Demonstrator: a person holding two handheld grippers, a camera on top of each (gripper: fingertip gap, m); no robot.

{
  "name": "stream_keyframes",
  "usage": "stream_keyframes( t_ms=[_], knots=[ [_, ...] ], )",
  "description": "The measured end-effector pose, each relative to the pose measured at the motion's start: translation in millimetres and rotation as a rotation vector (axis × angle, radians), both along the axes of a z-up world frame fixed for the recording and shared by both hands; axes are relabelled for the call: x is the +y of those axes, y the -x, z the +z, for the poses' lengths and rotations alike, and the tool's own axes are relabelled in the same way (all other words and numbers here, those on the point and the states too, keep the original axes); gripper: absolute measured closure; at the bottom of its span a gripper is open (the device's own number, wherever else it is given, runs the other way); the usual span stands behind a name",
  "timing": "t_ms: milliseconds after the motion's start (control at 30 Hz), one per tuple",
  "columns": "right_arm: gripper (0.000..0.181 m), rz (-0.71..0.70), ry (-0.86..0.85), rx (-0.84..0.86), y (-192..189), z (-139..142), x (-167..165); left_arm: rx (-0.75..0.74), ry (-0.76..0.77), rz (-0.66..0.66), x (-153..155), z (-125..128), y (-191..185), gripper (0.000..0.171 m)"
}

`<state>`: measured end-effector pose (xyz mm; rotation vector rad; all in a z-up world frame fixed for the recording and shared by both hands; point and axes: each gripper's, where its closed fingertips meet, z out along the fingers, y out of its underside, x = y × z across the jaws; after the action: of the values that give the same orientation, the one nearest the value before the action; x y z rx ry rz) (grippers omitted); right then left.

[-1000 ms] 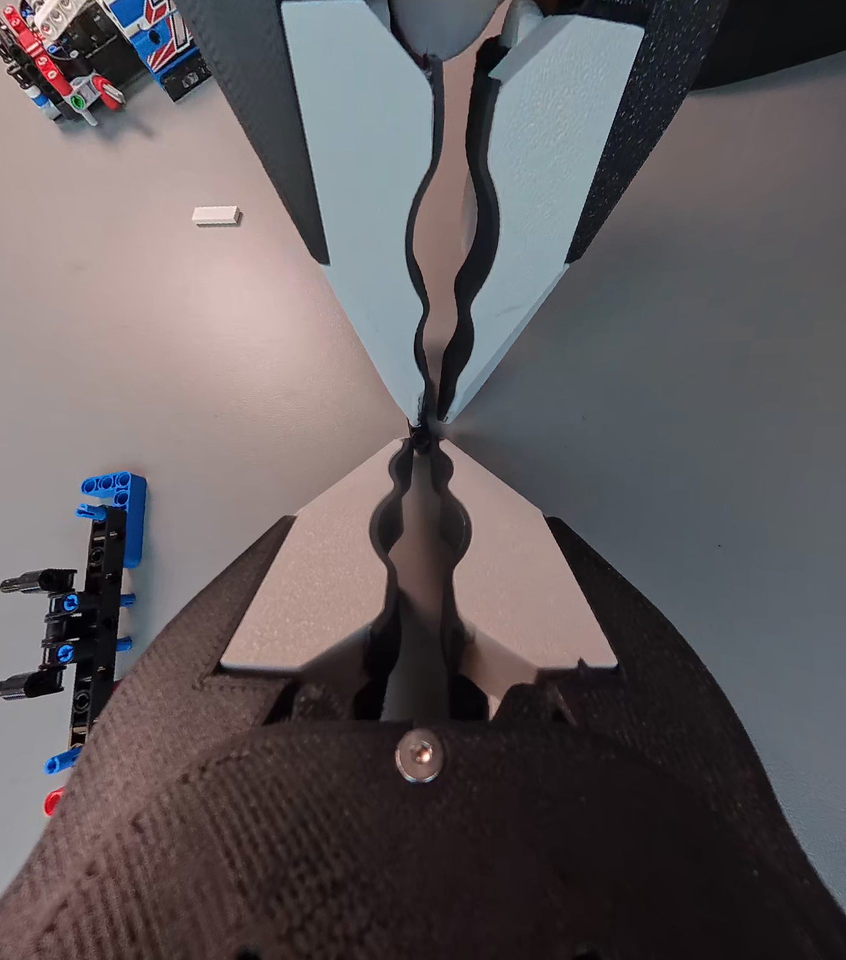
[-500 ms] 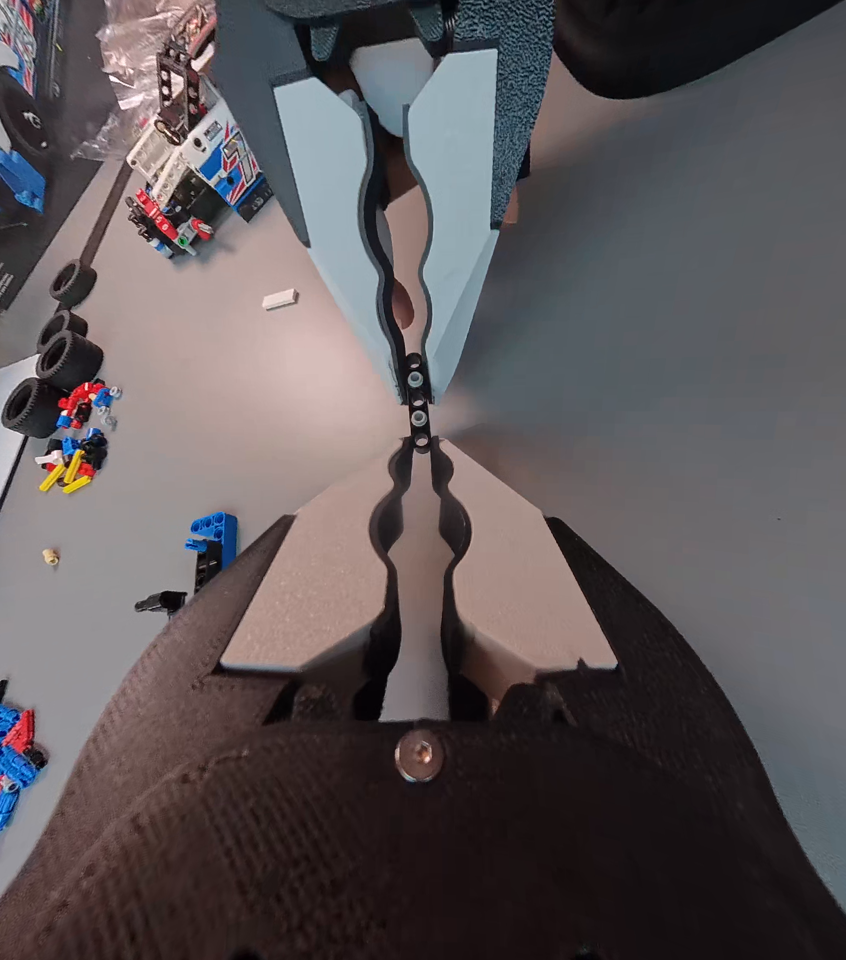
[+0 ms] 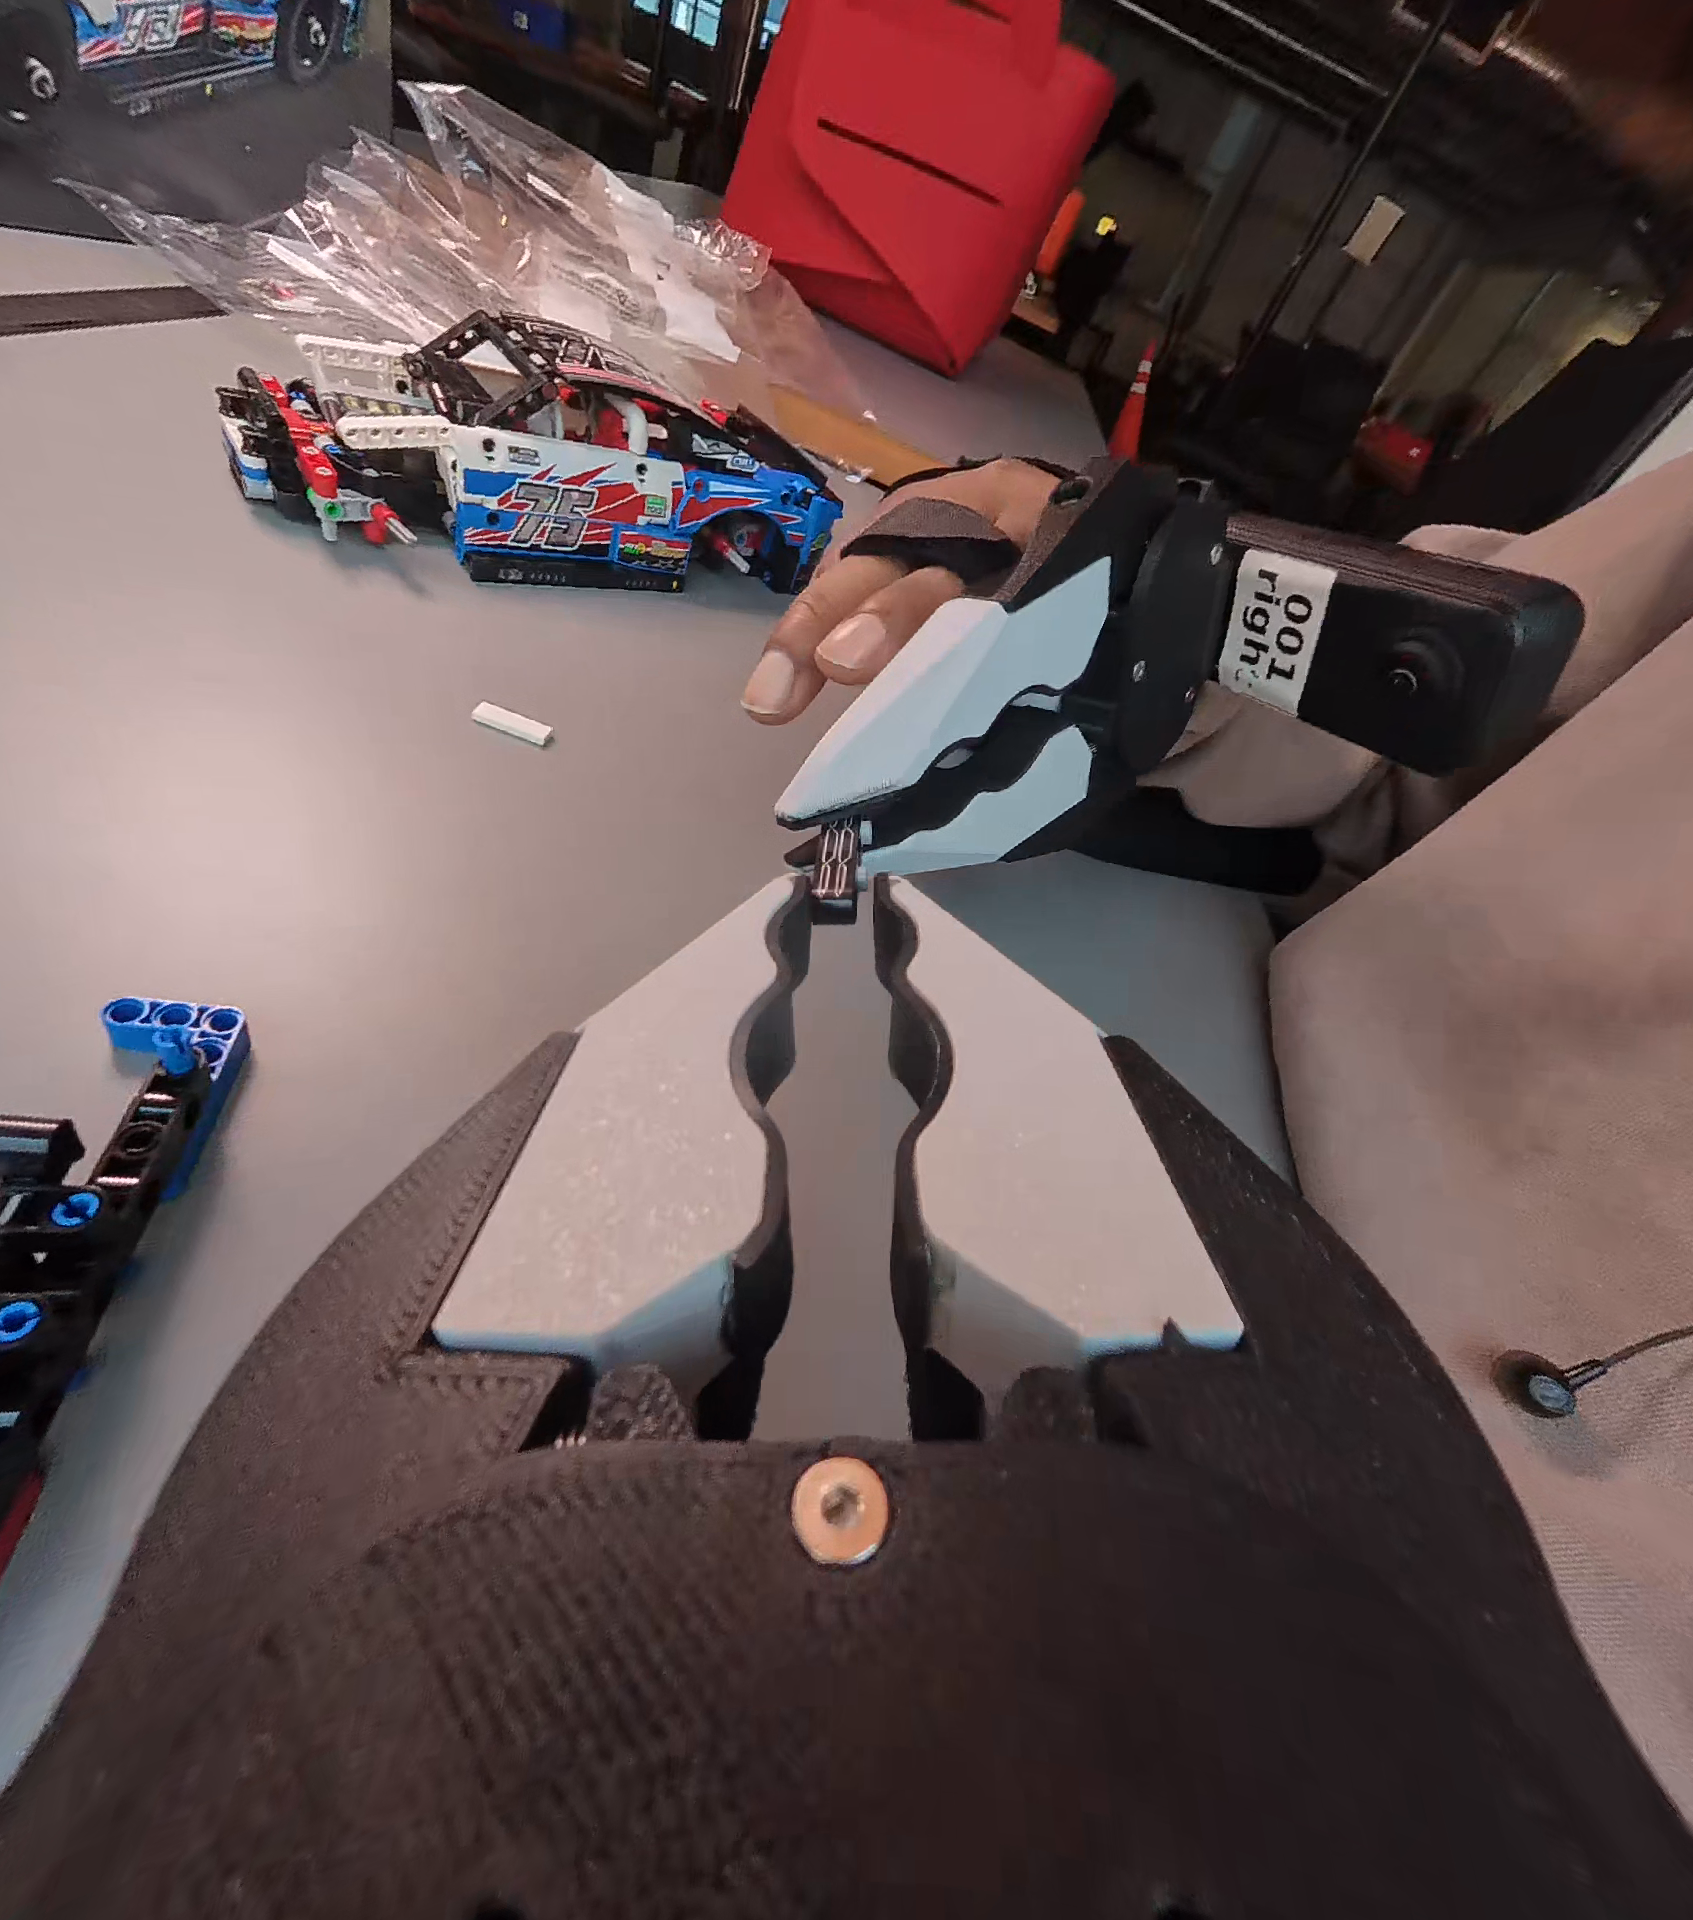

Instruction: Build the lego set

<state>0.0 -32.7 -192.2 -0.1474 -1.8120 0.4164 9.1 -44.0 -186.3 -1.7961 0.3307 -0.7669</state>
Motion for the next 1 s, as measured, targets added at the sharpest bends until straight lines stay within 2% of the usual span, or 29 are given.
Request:
stream_keyframes(
  t_ms=[100, 167, 400, 667, 833, 1000],
  knots=[
    [0.176, 0.003, -0.013, 0.013, 0.2, 0.2, -0.7, 0.058, -0.031, 0.005, 0.0, 0.3, 0.2, 0.163],
    [0.175, -0.005, 0.038, 0.008, 0.6, 2.0, -0.1, 0.076, -0.055, 0.007, -0.3, 3.1, -0.2, 0.165],
    [0.168, 0.025, 0.412, -0.148, -4.1, 3.9, 0.6, 0.175, -0.105, 0.009, -2.4, 2.7, 1.0, 0.165],
    [0.172, 0.032, 0.418, -0.197, -7.3, -2.3, -3.4, 0.156, -0.059, 0.003, -2.8, -2.9, -0.2, 0.165],
    [0.173, 0.022, 0.585, -0.309, -8.7, -5.6, -3.2, 0.205, -0.066, 0.027, -1.0, -5.6, 2.1, 0.163],
    [0.173, 0.028, 0.638, -0.328, -9.1, -5.1, -4.1, 0.237, -0.081, 0.035, -1.5, -4.9, 2.5, 0.162]
  ],
)
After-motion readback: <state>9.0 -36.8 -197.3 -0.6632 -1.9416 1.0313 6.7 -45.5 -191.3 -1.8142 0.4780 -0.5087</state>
